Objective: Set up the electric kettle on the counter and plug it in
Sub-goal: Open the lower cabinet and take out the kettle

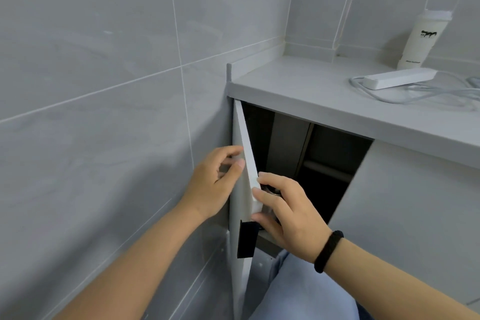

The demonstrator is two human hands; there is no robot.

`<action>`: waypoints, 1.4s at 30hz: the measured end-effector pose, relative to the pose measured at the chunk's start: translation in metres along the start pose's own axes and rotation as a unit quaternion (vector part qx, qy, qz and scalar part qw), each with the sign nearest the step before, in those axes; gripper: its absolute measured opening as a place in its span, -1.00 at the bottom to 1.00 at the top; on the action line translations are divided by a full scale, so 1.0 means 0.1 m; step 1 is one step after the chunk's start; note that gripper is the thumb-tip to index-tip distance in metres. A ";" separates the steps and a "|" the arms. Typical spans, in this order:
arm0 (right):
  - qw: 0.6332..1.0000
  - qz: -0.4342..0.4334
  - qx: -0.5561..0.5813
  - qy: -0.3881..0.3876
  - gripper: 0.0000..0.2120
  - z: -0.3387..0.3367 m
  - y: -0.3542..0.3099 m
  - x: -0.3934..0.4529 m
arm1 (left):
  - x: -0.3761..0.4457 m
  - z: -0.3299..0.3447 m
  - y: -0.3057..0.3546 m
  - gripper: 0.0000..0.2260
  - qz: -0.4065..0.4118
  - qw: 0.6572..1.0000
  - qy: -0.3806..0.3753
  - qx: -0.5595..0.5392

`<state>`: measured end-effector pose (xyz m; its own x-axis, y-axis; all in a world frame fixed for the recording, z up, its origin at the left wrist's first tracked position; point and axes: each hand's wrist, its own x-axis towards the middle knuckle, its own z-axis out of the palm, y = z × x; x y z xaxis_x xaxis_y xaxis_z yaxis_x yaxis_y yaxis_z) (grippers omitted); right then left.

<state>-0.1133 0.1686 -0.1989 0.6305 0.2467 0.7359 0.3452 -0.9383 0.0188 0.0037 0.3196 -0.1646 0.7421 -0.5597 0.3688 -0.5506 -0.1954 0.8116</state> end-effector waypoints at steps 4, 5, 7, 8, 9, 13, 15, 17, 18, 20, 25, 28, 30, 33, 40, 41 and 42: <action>0.998 -0.024 0.019 -0.049 -0.57 0.13 -0.14 0.10 | 0.23 -0.26 0.01 -0.82 -0.053 0.998 -0.012 0.003; 0.997 -0.025 0.027 -0.061 -0.55 0.17 -0.17 0.13 | 0.28 -0.35 0.00 -0.85 -0.066 0.998 -0.015 0.003; 0.996 -0.025 0.039 -0.082 -0.52 0.26 -0.22 0.18 | 0.36 -0.52 -0.02 -0.88 -0.086 0.996 -0.036 0.001; 0.995 -0.028 0.041 -0.092 -0.50 0.30 -0.24 0.21 | 0.38 -0.60 -0.03 -0.88 -0.095 0.994 -0.050 0.004; 0.993 -0.032 0.042 -0.102 -0.48 0.34 -0.25 0.24 | 0.39 -0.66 -0.02 -0.87 -0.103 0.993 -0.063 0.007; 0.985 -0.058 0.067 -0.151 -0.37 0.44 -0.30 0.43 | 0.43 -0.83 0.01 -0.86 -0.126 0.990 -0.068 0.007; 0.980 -0.067 0.073 -0.173 -0.34 0.50 -0.33 0.56 | 0.47 -0.89 0.02 -0.86 -0.124 0.990 -0.068 0.026; 0.976 -0.066 0.080 -0.191 -0.30 0.54 -0.38 0.68 | 0.53 -0.96 0.02 -0.88 -0.118 0.990 -0.067 0.048; 0.975 -0.064 0.086 -0.197 -0.28 0.57 -0.41 0.74 | 0.57 -1.00 0.03 -0.88 -0.118 0.989 -0.073 0.050; 0.973 -0.057 0.092 -0.205 -0.24 0.62 -0.49 0.83 | 0.63 -1.10 0.06 -0.87 -0.125 0.985 -0.106 0.056; 0.972 -0.030 0.081 -0.219 -0.10 0.80 -0.70 0.97 | 0.75 -1.24 0.17 -0.80 -0.193 0.961 -0.185 0.071; 0.972 -0.020 0.076 -0.223 -0.05 0.87 -0.76 1.04 | 0.79 -1.26 0.20 -0.81 -0.215 0.951 -0.198 0.097; 0.972 -0.014 0.071 -0.223 -0.04 0.90 -0.79 1.07 | 0.81 -1.28 0.21 -0.79 -0.223 0.949 -0.197 0.100; 0.973 -0.005 0.070 -0.218 -0.05 0.96 -0.84 1.11 | 0.80 -1.31 0.22 -0.68 -0.223 0.948 -0.203 0.104; 0.975 0.016 0.075 -0.209 -0.06 1.08 -0.91 1.15 | 0.76 -1.35 0.24 -0.64 -0.223 0.948 -0.206 0.101; 0.974 0.017 0.080 -0.210 -0.06 1.08 -0.90 1.15 | 0.75 -1.35 0.25 -0.65 -0.222 0.948 -0.205 0.101; 0.973 0.017 0.084 -0.213 -0.06 1.07 -0.90 1.15 | 0.75 -1.35 0.25 -0.65 -0.222 0.948 -0.205 0.101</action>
<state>0.0026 0.3072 -0.1887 0.8623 0.3279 0.3858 0.4053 -0.9037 -0.1379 0.0973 0.3816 -0.0559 0.7300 -0.6438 -0.2296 -0.3118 -0.6126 0.7263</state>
